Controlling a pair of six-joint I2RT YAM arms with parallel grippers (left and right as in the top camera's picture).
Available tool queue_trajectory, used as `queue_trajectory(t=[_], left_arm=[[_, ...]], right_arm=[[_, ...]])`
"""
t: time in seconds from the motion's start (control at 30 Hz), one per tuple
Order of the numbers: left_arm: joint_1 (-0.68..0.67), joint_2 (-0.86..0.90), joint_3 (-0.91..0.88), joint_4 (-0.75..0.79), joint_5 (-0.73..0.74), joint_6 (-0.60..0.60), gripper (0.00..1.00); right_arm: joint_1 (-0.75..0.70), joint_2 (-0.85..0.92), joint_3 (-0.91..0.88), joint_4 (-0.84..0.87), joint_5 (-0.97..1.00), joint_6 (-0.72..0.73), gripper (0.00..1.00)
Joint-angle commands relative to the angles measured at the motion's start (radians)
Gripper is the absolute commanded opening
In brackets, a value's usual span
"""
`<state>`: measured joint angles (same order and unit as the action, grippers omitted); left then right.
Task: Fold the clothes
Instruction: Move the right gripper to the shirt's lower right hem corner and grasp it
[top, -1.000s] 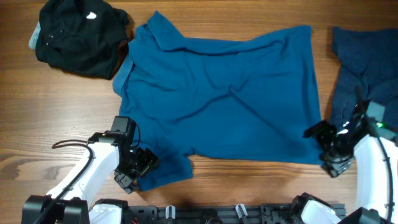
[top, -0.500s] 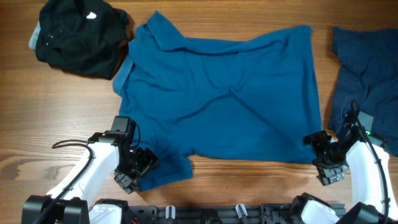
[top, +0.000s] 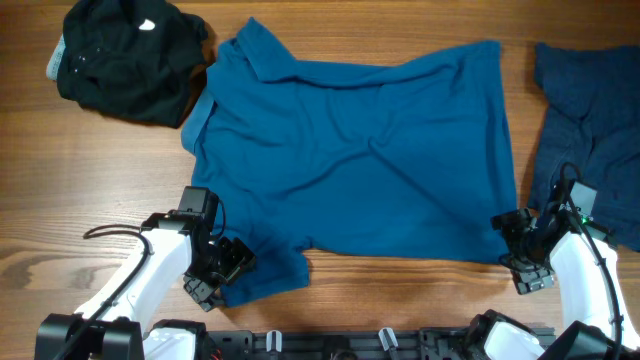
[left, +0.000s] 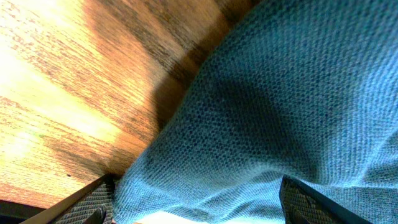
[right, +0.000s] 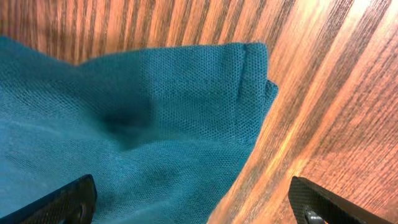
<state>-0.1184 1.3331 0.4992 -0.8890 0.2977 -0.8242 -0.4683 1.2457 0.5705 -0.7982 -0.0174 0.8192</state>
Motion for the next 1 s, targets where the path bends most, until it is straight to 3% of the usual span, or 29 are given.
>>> queue_trajectory(t=[0.0,0.5,0.97], left_arm=[[-0.006,0.008,-0.031,0.023,0.024,0.013,0.84],[-0.006,0.008,-0.031,0.029,0.028,0.013,0.84],[-0.006,0.008,-0.031,0.029,0.027,0.013,0.84]], right_arm=[[-0.005,0.010,-0.010,0.019,0.026,0.019,1.00],[-0.005,0.025,-0.010,0.049,0.045,0.021,1.00],[-0.005,0.207,-0.011,0.126,0.056,0.018,1.00]])
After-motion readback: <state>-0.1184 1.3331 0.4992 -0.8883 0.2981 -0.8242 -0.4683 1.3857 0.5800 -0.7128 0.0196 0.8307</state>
